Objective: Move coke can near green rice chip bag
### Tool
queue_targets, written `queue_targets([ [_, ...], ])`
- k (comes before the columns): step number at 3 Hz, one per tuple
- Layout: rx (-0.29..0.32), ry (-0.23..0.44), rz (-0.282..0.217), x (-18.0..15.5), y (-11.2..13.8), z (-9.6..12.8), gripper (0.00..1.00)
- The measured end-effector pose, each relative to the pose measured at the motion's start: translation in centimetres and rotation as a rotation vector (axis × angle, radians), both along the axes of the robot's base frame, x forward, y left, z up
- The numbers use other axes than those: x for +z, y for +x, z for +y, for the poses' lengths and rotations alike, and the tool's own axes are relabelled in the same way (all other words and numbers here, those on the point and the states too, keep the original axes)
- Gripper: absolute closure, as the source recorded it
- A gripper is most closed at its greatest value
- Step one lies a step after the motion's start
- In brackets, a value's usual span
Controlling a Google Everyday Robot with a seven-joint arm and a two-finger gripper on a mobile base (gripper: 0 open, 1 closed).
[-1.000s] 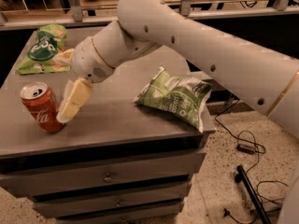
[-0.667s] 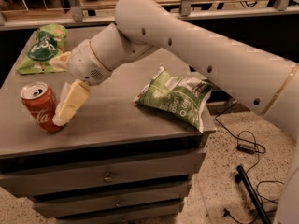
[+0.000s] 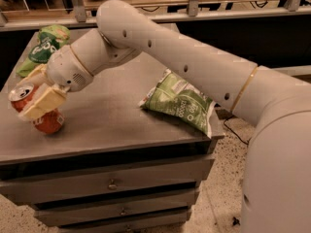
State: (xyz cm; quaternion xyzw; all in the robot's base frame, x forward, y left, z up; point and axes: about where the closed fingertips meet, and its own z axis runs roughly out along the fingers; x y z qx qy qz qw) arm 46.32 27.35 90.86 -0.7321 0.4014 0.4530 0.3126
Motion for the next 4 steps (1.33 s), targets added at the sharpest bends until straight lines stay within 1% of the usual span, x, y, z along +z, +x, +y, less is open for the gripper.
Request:
queue_targets([
  [1,0.040,0.045,0.037,0.3,-1.2,0.4,0.80],
  [2,-0.063,0.065,0.037,1.2,-0.4,-2.8,1.00],
  [3,-0.212,0.054,-0.028,3.8,3.7,-7.1,1.00],
  [4,-0.212,0.054,-0.028,3.8,3.7,-7.1,1.00],
])
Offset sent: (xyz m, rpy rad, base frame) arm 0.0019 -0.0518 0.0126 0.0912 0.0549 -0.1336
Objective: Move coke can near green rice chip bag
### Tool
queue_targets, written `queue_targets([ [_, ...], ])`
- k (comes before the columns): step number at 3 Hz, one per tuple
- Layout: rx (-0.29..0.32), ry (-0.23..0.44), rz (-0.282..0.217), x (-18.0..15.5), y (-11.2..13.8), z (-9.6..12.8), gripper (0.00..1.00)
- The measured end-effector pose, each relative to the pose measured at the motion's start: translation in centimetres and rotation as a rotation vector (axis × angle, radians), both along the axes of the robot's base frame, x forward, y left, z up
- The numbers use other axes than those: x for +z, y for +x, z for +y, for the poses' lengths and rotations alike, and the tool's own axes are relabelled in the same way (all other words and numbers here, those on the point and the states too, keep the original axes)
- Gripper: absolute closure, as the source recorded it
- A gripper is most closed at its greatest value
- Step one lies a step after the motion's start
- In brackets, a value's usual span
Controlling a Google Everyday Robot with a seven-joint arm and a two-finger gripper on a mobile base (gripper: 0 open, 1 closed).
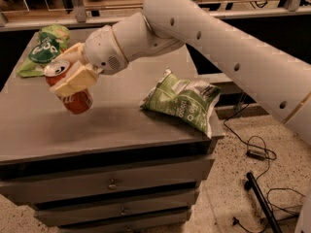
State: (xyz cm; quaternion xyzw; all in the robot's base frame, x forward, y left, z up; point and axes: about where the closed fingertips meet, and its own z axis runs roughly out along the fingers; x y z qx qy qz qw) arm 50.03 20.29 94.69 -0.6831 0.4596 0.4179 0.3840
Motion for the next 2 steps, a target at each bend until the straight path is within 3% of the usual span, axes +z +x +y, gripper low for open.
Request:
queue_targets([
  [1,-0.104,0.062,-0.020,0.2,2.4,-3.1,1.00],
  [2,-0.173,0.095,-0.063,1.6,7.5,-5.6,1.00],
])
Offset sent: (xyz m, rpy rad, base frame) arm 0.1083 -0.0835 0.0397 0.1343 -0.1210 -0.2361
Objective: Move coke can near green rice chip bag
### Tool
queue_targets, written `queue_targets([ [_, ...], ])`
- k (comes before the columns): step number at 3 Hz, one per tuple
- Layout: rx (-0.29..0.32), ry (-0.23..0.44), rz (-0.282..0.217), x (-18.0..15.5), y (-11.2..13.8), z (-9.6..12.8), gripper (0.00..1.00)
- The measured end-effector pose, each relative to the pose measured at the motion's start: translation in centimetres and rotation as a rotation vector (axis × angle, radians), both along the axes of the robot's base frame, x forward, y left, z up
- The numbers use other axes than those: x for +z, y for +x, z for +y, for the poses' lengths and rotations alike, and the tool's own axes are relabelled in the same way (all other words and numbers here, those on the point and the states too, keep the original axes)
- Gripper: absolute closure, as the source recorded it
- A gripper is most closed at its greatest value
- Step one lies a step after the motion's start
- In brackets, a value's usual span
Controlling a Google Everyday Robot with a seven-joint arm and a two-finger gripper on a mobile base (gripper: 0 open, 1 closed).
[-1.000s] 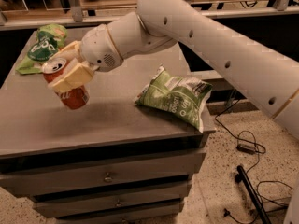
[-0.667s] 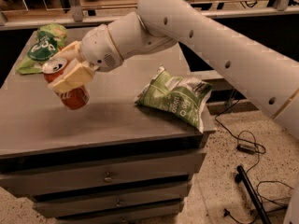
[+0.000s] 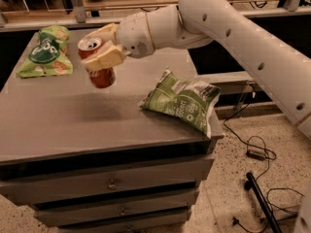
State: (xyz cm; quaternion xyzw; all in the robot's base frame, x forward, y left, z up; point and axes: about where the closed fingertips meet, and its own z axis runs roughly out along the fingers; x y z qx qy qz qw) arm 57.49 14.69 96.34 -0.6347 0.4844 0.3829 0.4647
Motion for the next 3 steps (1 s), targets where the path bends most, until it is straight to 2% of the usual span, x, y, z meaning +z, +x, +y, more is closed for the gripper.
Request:
queue_targets([
  [1,-0.042,0.028,-0.013,1.2,4.3,-0.6,1.00],
  [2,-0.101,0.082,-0.003,1.2,8.9,-0.7,1.00],
  [3,-0.177,0.168,0.003,0.8,13.0,-1.0,1.00],
])
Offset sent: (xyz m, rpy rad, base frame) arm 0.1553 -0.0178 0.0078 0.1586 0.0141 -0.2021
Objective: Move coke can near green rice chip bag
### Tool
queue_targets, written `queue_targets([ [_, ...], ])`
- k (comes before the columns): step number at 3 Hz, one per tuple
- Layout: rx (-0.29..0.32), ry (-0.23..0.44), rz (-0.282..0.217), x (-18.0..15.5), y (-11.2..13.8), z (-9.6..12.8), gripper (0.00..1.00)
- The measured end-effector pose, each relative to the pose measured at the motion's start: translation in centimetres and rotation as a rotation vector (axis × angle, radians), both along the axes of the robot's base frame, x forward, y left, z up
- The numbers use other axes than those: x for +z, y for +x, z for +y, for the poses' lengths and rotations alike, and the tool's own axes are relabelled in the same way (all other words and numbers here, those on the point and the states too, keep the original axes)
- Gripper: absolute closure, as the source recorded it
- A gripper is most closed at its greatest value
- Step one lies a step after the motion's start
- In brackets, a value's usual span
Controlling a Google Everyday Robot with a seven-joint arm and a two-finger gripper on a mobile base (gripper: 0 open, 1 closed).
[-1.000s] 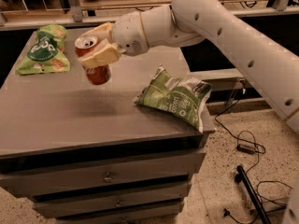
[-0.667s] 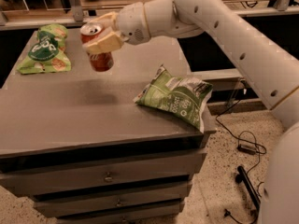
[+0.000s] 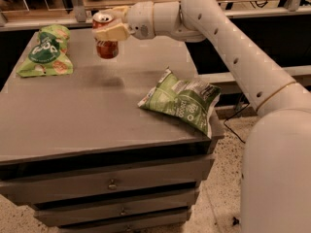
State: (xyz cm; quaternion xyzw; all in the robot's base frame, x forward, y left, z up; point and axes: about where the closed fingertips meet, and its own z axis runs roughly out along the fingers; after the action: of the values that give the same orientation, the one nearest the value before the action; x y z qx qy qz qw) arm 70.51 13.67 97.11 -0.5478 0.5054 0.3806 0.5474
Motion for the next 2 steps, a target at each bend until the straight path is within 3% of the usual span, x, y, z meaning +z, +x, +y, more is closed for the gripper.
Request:
queue_targets([
  [1,-0.063,0.045,-0.002,-0.5,2.2,0.3,1.00],
  [2,-0.114,0.020,0.022,-2.1,4.5,2.0,1.00],
])
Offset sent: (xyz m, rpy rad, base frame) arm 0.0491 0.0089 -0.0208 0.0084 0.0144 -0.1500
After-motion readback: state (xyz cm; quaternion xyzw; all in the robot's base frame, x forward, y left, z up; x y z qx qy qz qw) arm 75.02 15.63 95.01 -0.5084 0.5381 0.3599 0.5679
